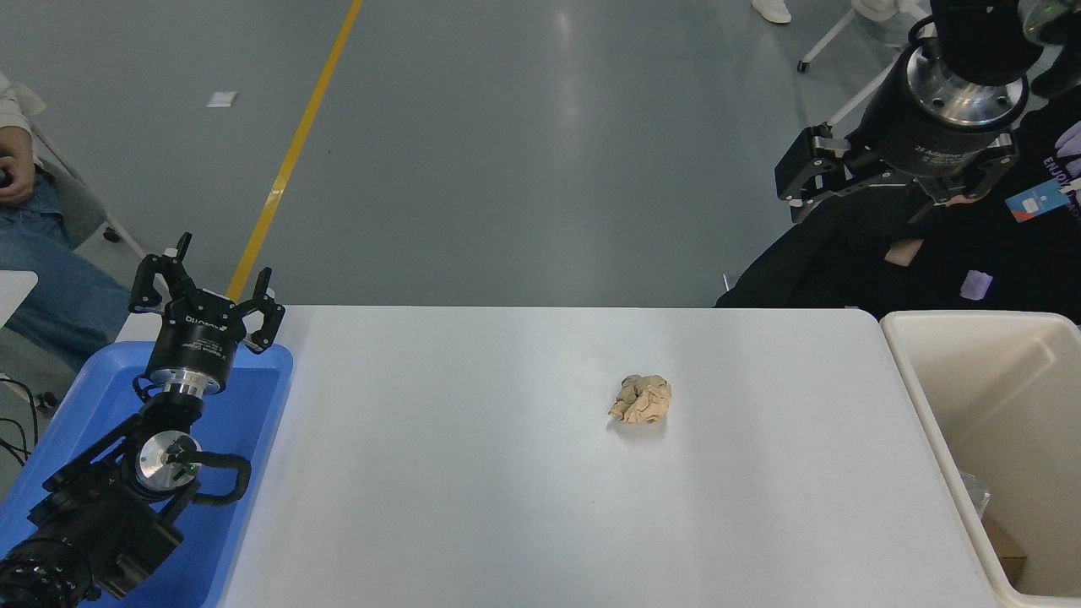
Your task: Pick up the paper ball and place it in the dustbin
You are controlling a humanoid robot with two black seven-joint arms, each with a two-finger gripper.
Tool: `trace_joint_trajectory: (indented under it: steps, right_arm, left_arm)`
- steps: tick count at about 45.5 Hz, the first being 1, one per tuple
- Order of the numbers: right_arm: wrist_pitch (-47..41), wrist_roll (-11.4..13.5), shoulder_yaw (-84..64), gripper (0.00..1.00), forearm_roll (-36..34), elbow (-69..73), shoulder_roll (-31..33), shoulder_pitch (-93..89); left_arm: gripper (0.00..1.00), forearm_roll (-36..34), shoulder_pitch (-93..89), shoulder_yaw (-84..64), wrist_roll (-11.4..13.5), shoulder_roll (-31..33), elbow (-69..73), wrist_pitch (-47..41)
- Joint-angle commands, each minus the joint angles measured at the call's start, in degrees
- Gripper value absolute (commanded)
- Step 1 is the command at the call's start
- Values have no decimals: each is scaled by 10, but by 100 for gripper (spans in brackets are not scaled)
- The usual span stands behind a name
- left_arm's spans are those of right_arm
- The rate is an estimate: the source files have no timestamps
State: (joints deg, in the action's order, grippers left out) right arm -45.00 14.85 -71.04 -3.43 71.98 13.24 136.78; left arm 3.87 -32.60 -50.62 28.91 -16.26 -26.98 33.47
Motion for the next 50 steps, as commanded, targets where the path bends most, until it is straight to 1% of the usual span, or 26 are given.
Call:
trace_joint_trajectory:
  steps: [1, 16, 22, 33, 43, 50]
  right_arm:
    - [0, 0, 13, 100, -1, 0, 0, 8]
    - [0, 0, 42, 100, -4, 0, -1, 6]
    - [0, 0, 47, 100, -31, 0, 0, 11]
    - [0, 0, 48, 100, -33, 1, 0, 2]
    - [0, -1, 84, 100, -30, 0, -1, -68]
    - [0, -1, 100, 100, -29, -1, -16, -109]
  left_arm:
    - [99, 1, 0, 0, 0, 0, 0, -1]
    - [99, 1, 1, -1, 1, 0, 0, -1]
    - [99, 1, 1, -1, 1, 0, 1, -1]
    - [99, 1, 1, -2, 2, 0, 0, -2]
    - [99, 1, 1, -3, 2, 0, 0, -2]
    - [99, 1, 1, -4, 2, 1, 0, -2]
